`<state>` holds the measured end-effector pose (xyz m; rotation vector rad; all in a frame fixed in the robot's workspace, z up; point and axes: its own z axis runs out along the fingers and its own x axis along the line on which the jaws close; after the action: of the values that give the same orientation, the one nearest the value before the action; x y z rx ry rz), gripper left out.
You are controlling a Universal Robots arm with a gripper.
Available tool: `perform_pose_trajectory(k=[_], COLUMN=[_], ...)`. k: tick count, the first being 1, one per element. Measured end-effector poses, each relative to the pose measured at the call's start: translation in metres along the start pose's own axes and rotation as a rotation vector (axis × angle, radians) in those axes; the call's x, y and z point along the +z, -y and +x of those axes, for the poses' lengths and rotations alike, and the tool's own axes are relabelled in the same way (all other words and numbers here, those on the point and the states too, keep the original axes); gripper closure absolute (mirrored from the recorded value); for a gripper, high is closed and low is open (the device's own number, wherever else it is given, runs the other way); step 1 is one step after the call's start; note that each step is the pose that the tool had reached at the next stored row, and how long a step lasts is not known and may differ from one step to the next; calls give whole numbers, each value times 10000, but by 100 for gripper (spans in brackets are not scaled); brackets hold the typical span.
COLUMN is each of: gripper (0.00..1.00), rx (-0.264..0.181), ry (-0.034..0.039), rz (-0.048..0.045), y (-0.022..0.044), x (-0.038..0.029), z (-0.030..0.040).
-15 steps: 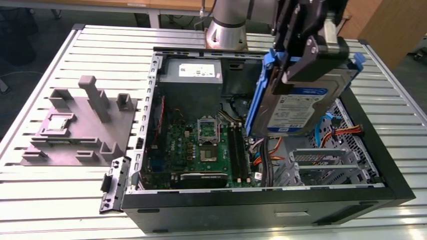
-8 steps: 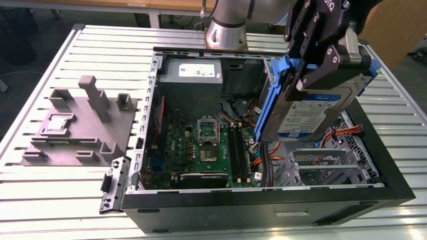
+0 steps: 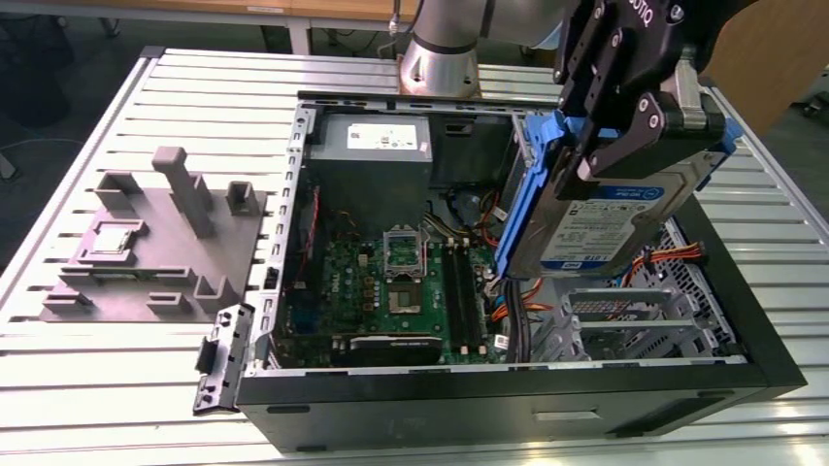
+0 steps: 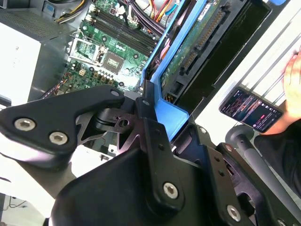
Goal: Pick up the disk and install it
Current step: 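Insert the disk into the insertion slot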
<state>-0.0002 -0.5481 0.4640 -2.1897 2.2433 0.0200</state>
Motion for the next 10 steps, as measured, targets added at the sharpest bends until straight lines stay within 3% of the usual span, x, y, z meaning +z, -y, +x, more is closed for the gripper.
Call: perform_pose_trajectory(k=[7, 10], gripper=[63, 63], rx=[0, 1], ry=[0, 1], rz=[0, 0], y=[2, 43], x=[0, 1], z=[17, 19])
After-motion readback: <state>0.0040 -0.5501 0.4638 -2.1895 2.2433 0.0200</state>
